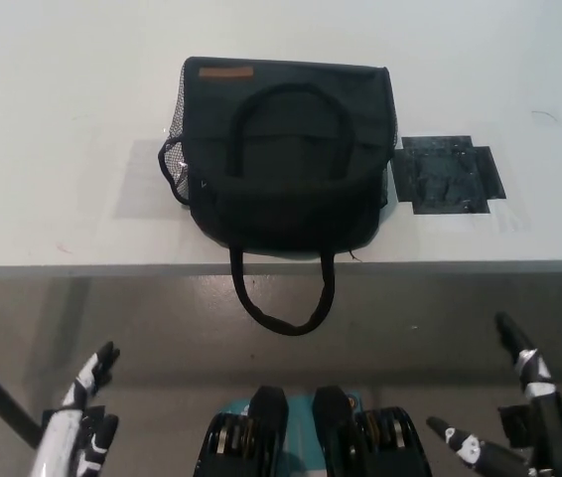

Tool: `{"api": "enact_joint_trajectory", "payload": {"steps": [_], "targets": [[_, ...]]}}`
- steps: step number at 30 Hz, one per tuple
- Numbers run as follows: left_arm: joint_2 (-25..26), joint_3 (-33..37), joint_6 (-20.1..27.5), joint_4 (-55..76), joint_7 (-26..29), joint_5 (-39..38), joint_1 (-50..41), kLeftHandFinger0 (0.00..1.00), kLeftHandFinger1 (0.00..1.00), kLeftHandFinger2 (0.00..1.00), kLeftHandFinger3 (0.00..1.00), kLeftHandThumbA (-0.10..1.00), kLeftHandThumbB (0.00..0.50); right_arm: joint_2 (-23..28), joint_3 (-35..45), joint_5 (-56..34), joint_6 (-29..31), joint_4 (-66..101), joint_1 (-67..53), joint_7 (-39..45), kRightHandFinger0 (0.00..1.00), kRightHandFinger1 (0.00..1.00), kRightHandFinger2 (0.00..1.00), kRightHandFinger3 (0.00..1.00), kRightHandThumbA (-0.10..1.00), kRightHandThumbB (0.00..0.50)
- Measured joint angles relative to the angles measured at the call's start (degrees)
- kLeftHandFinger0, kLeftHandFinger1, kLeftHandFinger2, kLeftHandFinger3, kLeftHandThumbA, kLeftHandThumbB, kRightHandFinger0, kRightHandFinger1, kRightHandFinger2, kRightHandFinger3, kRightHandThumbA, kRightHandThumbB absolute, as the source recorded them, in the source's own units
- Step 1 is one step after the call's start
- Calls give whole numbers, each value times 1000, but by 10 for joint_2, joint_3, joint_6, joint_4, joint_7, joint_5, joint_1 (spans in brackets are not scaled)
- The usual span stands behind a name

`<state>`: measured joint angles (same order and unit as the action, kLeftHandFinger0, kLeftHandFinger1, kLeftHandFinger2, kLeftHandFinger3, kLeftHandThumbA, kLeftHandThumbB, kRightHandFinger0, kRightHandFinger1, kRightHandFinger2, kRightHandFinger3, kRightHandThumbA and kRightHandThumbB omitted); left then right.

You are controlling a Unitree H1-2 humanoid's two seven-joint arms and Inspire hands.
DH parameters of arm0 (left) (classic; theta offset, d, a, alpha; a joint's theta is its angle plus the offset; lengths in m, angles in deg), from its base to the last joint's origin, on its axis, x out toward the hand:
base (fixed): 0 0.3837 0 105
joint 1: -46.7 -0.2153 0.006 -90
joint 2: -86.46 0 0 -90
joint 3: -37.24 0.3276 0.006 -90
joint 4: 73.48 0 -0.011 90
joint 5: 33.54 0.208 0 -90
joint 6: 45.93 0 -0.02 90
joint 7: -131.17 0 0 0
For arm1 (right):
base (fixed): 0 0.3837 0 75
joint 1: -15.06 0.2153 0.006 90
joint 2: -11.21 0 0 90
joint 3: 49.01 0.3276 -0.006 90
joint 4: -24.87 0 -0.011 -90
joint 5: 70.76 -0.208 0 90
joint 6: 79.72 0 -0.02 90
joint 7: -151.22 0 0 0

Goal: A soft travel bag is kept infront of the robot in the middle of the desk and the robot uses both its hands to press it to reduce its size

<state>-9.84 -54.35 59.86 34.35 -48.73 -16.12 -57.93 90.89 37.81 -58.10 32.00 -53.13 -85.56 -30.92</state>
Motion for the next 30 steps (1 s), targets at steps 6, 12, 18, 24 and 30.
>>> {"api": "enact_joint_trajectory", "payload": {"steps": [6,12,18,24,30], "targets": [[18,-34,-7,104,-7,75,39,1000,1000,1000,1000,1000,341,12,17,45,-11,102,32,5,1000,1000,1000,1000,1000,135],[94,-56,-37,177,-51,135,179,1000,1000,1000,1000,1000,357,27,22,91,-56,175,151,29,1000,1000,1000,1000,1000,201],[132,-42,-82,180,-105,172,319,1000,1000,1000,1000,1000,363,39,18,110,-128,171,265,66,1000,1000,1000,1000,1000,271],[133,-1,-130,120,-162,213,458,1000,1000,1000,1000,1000,341,48,2,128,-206,92,389,103,1000,1000,1000,1000,1000,265],[133,38,-157,18,-188,248,547,1000,1000,1000,1000,1000,347,42,-20,131,-280,6,484,128,1000,1000,1000,1000,1000,287]]}}
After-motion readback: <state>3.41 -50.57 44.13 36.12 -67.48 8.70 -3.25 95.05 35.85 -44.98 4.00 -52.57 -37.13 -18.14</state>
